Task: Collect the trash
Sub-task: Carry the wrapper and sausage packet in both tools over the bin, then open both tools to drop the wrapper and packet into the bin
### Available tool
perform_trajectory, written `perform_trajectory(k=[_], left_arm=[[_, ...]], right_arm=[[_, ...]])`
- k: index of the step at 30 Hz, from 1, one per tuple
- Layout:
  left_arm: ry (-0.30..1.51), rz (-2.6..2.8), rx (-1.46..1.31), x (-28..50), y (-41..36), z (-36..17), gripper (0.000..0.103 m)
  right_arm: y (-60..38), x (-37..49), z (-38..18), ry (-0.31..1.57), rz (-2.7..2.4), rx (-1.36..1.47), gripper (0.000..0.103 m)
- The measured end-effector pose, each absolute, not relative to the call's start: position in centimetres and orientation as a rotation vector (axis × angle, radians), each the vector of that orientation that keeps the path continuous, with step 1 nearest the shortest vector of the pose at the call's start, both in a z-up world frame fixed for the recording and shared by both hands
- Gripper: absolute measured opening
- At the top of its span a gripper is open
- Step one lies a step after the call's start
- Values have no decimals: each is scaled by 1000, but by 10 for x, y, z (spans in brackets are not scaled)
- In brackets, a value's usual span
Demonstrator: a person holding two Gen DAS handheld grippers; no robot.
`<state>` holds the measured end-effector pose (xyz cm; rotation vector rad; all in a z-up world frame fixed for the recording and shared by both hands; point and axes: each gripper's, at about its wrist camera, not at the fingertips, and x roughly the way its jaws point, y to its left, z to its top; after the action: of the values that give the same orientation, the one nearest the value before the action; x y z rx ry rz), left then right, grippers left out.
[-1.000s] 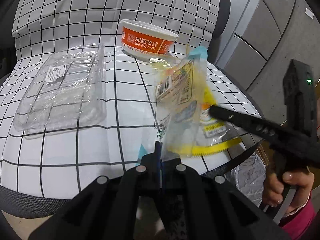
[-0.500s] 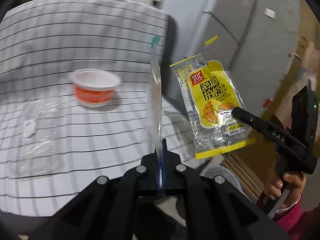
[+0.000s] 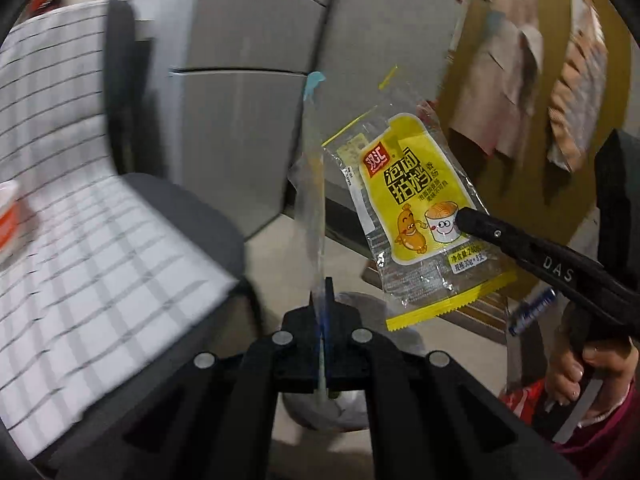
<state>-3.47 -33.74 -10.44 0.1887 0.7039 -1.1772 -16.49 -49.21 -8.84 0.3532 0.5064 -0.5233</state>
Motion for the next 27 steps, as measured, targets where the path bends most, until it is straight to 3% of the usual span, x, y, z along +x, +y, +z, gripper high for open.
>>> perform_trajectory(k=[7,15,17,18,19,21,23,27], left_arm=[[799,-1244,298,-59,-391,-142,0],[1039,-1245,384,-50,-423,-196,2],[1082,-1231,397,-49,-427,-205,33],[1094,-1208,407,-47,-428,-210,63],[1087,-1201,402,-46,-426,-210,66],[1079,-1198,400,-44,-425,-209,66],[1054,-1184,389,-40,-419,-203,66],[983,-1142,346,-31,-404,-184,66]], right_arm=[[-507,-182,-135,603,-654,367,3],[-536,-170,-207,822,-678,492,7],[-540,-165,-220,860,-674,519,8],[-541,-165,-223,868,-673,531,10],[-544,-164,-229,880,-669,547,11],[-548,-164,-234,888,-670,569,26],[-551,-165,-232,881,-673,579,32],[-550,-165,-212,826,-693,558,33]])
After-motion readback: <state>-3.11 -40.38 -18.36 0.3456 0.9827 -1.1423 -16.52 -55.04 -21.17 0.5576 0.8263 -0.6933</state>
